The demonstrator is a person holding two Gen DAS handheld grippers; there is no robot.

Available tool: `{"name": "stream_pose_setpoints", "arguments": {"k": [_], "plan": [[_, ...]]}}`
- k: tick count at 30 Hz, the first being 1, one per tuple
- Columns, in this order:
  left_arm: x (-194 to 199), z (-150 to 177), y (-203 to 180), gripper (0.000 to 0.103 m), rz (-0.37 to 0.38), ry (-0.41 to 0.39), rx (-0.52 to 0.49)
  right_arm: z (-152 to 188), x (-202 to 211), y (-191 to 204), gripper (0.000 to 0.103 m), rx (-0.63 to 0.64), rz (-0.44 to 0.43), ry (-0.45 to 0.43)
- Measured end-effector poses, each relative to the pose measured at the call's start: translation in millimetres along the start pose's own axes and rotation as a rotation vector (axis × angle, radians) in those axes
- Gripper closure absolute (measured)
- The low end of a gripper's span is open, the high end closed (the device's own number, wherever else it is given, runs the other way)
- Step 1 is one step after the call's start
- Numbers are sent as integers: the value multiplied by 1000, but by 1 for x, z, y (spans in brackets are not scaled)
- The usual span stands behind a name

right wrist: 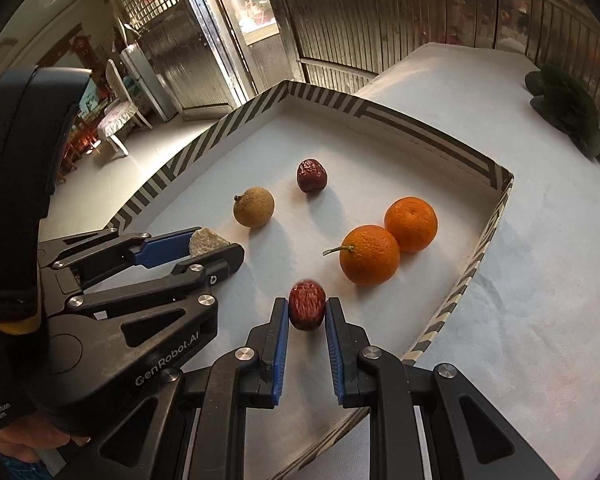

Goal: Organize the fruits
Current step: 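Open the left gripper and the right gripper, dropping both into the tray, then move both open grippers back toward the remaining foods on the table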

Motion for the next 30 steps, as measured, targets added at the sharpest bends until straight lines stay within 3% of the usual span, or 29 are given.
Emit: {"name": "stream_pose_setpoints", "arguments": {"k": [8,12,22,30], "plan": [[2,0,2,71,-9,20,11,5,10,-2,83,-7,-1,-6],[16,-3,1,36,-13,-22,10,7,28,-5,83,-26,-5,-46],[52,-18,-30,36,27,-113,-44,16,86,-30,75,-108,50,-180],[60,-29,-77,36,93,-129,-114,38,123,-68,71,-213,127,-227]]}}
Point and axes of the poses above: each gripper's, at about its wrist camera, not at the fingertips, and x roughly against the way its jaws point, y to its left, z to its underside, the point moved 1 cm from there along -x, roughly the way its jaws point, and after that the axes turned 1 degree about z, right-handed, at the moved point
